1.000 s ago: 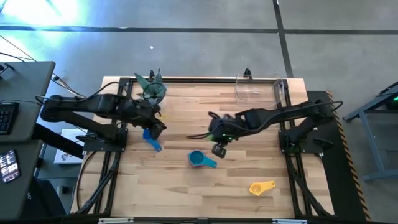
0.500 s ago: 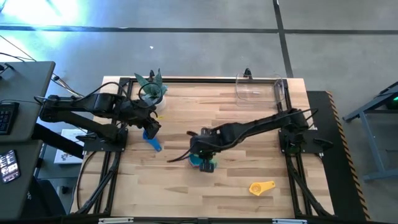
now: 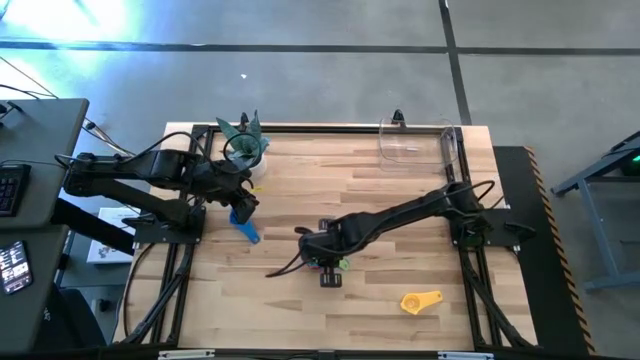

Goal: Nest measuring cups in basket
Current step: Stack the green measuring cup on top of the light blue measuring cup

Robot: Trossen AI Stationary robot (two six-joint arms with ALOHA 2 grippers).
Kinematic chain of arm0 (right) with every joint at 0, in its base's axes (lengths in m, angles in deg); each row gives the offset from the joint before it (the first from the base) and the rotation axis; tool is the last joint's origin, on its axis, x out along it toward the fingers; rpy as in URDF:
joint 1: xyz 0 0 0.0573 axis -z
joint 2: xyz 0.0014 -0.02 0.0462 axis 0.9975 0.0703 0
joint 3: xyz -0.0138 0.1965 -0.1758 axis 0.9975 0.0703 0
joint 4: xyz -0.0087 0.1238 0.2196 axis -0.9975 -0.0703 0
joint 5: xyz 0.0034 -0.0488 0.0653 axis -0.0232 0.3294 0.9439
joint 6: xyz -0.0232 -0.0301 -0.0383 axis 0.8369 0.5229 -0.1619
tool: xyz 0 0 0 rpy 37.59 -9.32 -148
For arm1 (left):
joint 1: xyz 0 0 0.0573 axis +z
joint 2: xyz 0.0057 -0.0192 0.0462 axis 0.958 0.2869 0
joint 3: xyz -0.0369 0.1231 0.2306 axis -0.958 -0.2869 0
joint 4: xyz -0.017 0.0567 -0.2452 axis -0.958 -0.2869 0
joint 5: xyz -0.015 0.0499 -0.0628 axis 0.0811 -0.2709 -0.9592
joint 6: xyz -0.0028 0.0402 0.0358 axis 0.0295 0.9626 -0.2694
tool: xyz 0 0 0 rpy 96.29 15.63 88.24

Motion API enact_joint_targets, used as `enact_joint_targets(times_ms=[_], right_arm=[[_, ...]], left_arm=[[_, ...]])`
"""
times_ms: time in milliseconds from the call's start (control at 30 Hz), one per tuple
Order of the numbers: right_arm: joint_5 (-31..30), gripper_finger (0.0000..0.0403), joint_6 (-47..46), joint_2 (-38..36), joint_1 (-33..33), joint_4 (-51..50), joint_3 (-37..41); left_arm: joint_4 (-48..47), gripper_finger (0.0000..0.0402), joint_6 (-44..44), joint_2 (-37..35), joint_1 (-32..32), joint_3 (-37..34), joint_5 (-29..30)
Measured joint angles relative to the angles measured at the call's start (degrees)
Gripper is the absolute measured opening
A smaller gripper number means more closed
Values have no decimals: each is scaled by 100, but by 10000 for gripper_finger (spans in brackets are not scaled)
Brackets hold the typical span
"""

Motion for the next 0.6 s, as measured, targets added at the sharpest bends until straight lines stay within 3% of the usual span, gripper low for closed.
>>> enact_joint_targets(times_ms=[267,600], right_arm=[[-3,5,9,57,0,3,1],[-70,62,306,57,-4,4,2]], left_arm=[[2,85,110,0,0,0,1],[2,85,273,-1,0,0,2]])
